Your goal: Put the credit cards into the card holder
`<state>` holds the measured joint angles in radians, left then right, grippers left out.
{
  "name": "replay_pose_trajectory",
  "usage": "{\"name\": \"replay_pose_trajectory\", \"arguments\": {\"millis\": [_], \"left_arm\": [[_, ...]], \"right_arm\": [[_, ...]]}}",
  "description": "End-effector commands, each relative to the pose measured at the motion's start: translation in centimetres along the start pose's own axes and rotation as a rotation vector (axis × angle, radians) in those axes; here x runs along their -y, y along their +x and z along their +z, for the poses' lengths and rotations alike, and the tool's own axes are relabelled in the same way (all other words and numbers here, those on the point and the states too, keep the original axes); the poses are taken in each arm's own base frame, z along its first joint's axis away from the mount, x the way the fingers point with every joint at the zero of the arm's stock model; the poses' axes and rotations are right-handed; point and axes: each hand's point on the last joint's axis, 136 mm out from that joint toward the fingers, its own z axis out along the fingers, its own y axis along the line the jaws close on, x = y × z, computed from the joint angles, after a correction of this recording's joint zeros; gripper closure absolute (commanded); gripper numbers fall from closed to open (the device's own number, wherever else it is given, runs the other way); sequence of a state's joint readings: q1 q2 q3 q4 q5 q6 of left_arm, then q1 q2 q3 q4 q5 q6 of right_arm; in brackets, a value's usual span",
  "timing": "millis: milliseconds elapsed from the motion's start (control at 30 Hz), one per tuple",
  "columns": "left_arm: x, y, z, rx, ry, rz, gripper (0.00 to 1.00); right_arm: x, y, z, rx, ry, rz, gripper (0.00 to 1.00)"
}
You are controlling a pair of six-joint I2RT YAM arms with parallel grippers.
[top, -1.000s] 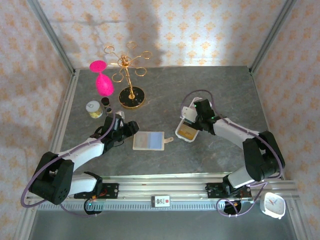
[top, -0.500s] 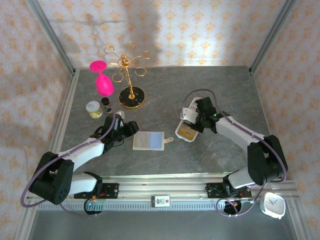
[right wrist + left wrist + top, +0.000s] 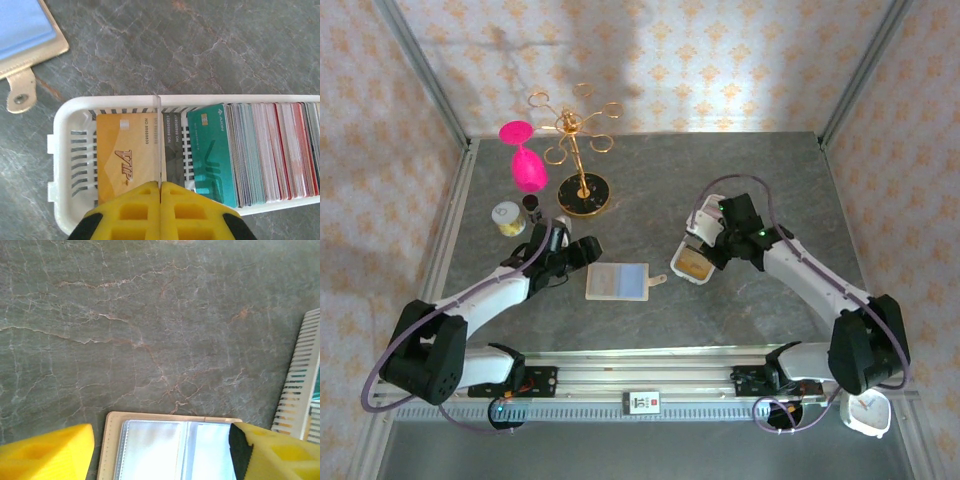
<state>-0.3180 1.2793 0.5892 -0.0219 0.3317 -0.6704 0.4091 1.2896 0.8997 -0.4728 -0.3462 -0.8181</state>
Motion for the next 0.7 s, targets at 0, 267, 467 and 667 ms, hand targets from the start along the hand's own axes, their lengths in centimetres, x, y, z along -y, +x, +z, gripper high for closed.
{"name": "replay_pose_trajectory", "arguments": {"millis": [0,267,467,667], "left_arm": [[-0.8,0.4,-0.1,-0.051,-0.067,0.041,0.25],[-0.1,1.3,-0.1,-0.110,-0.026,0.085,0.25],[2.3,0.9,-0.7,-0.138,0.055,0.078,0.25],[9.5,1.5,-0.5,-0.159,0.300,0.020,0.25]], "right_arm": [[0.9,-2.1,-2.2,0.083,0.040,0.128,1.00],[2.2,0.4,-0.5,-0.053,0.098,0.183,1.00],[3.4,-2.5,-1.6,0.071,0.113,0.360,1.00],[4.0,-3.2,-3.0,0.102,0.115,0.674,1.00]]}}
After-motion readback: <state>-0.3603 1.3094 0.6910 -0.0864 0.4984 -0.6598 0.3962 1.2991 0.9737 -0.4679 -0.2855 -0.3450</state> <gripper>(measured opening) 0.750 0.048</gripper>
